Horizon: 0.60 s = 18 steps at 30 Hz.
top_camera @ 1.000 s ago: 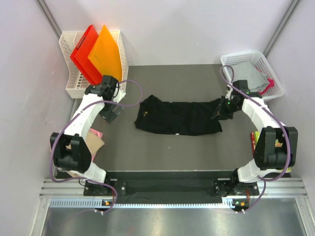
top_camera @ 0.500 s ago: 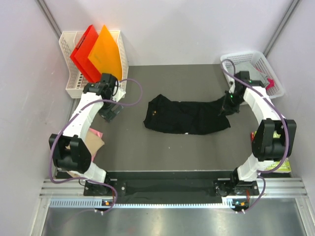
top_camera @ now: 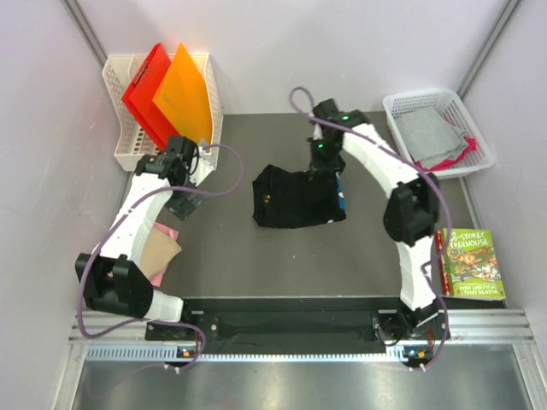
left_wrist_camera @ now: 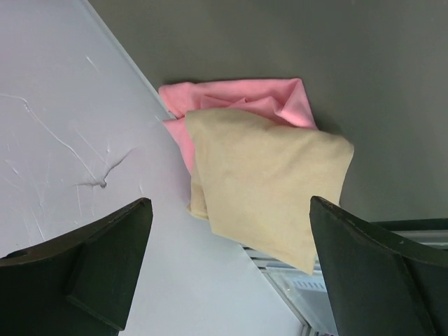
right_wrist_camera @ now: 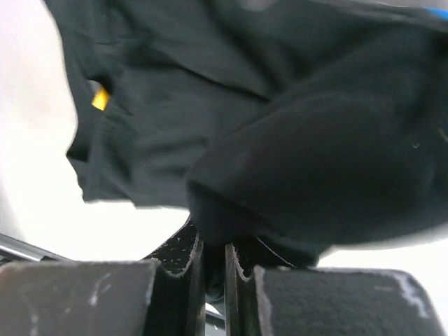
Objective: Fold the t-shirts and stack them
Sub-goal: Fold the long partially folded tshirt into a neat square
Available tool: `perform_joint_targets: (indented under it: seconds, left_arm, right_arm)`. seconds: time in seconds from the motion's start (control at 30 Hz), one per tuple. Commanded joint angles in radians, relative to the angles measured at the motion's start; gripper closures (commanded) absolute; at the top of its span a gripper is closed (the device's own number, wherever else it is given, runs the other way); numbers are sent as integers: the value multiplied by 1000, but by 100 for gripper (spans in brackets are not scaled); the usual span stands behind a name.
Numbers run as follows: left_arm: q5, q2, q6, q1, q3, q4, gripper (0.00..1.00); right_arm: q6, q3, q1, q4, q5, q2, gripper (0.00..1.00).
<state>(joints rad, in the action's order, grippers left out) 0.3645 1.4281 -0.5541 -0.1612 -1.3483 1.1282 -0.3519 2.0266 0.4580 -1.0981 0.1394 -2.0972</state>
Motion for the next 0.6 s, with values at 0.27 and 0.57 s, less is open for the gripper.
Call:
perform_joint_targets:
  seconds: [0.27, 0.57]
  left_arm:
    - [1, -112, -76, 72, 110, -57, 1]
    - [-16, -55, -56, 74, 51, -44, 1]
  right_arm:
    - [1, 132, 96, -112, -70, -100, 100]
    - [-32, -84, -57, -5, -83, 213, 100]
